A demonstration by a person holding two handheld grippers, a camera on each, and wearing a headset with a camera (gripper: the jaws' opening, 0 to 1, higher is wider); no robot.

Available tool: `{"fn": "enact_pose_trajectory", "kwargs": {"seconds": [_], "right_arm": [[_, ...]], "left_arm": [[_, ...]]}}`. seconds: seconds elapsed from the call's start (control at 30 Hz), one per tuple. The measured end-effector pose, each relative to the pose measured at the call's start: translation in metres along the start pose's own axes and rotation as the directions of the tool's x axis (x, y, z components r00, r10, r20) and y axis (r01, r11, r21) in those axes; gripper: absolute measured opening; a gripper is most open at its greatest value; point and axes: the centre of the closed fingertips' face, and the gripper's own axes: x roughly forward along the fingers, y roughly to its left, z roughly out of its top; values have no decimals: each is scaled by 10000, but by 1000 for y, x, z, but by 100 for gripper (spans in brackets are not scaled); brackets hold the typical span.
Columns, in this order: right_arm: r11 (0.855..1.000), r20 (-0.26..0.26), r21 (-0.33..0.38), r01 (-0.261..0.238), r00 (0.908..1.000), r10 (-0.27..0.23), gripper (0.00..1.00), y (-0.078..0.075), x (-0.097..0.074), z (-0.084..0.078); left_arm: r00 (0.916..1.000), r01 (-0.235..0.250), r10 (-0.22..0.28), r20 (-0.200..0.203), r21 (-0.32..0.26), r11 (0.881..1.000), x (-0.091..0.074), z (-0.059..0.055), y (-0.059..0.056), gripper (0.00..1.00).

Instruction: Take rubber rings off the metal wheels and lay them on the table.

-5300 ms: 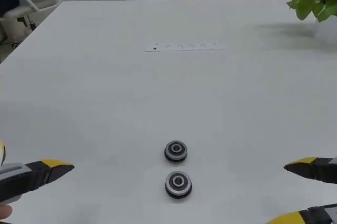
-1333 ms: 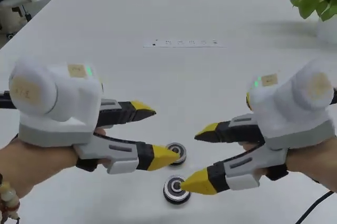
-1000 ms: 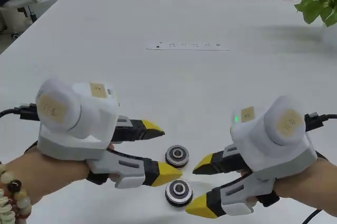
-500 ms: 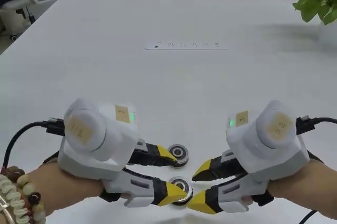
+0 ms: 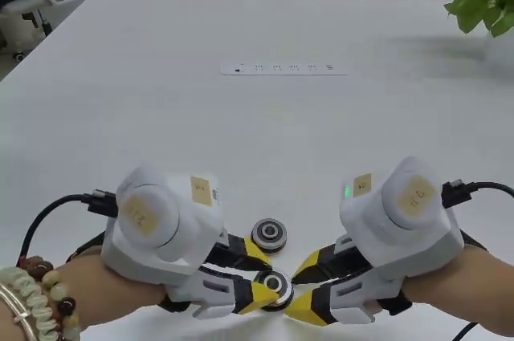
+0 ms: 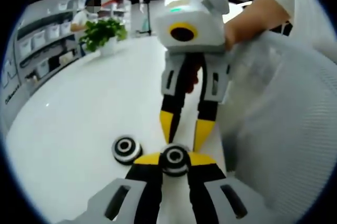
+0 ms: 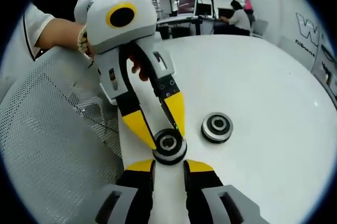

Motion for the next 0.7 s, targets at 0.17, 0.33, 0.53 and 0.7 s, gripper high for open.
{"fn": "enact_pose_trajectory", "kwargs": {"seconds": [0.17,0.33,0.53,0.7], "right_arm": [[9999,105,101,99,9999,-100,19,-3,-1,2],[9999,124,76,107,9999,-108,18,-3,-1,2],[9996,402,272,49,9992,-60,19,-5,-1,4],[9996,454,264,23,9990,-35,19,-4,1,4]], "left_arm": [[9998,30,-32,172,122,9999,-2,-1,-1,14],[9997,43,-47,240,194,9998,-4,0,-2,14],[9979,83,-78,644,-72,9999,-5,-1,1,14],[9960,32,-12,894,-218,9998,-3,0,3,14]]}}
